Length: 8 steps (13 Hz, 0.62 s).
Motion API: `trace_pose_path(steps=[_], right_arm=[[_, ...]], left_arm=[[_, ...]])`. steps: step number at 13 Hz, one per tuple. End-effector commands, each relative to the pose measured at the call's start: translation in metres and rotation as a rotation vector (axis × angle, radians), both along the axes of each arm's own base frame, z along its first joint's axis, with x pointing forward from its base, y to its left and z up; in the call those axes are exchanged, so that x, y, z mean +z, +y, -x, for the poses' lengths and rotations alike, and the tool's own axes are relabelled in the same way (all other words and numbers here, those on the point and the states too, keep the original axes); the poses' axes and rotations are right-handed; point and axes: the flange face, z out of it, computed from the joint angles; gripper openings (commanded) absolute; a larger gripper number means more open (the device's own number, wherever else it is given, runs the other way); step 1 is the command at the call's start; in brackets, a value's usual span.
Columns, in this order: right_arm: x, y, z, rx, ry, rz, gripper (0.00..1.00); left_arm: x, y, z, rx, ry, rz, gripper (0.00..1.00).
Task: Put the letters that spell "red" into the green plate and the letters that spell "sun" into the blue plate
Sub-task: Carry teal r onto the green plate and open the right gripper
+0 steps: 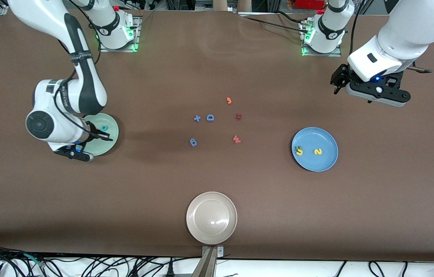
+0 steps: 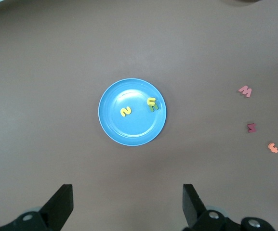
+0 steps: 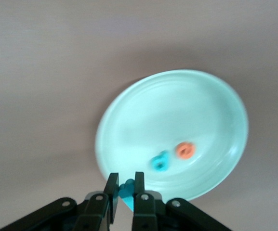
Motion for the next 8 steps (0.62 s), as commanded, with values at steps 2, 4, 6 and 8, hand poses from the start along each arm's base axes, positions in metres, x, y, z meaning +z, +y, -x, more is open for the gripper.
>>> trace_pose_path(steps=[2, 4, 6, 8], right_arm=[[-0.039, -0.035, 0.026, 0.054, -0.07, -0.009, 0.0], [-0.052, -0.036, 0.028, 0.038, -0.081, -0.008, 0.0], [-0.066, -0.037, 0.027, 0.041, -0.091, 0.001, 0.0], [-0.08, -0.036, 0.026, 0.019, -0.107, -0.004, 0.0]], left_arm=[[0.005, 0.002, -0.005, 0.003, 0.005, -0.009, 1.0], [0.005, 0.003, -0.006, 0.01, 0.009, 0.008, 1.0], [0.005, 0.002, -0.005, 0.01, 0.009, 0.008, 1.0], [0.004, 0.001, -0.006, 0.013, 0.009, 0.008, 1.0]])
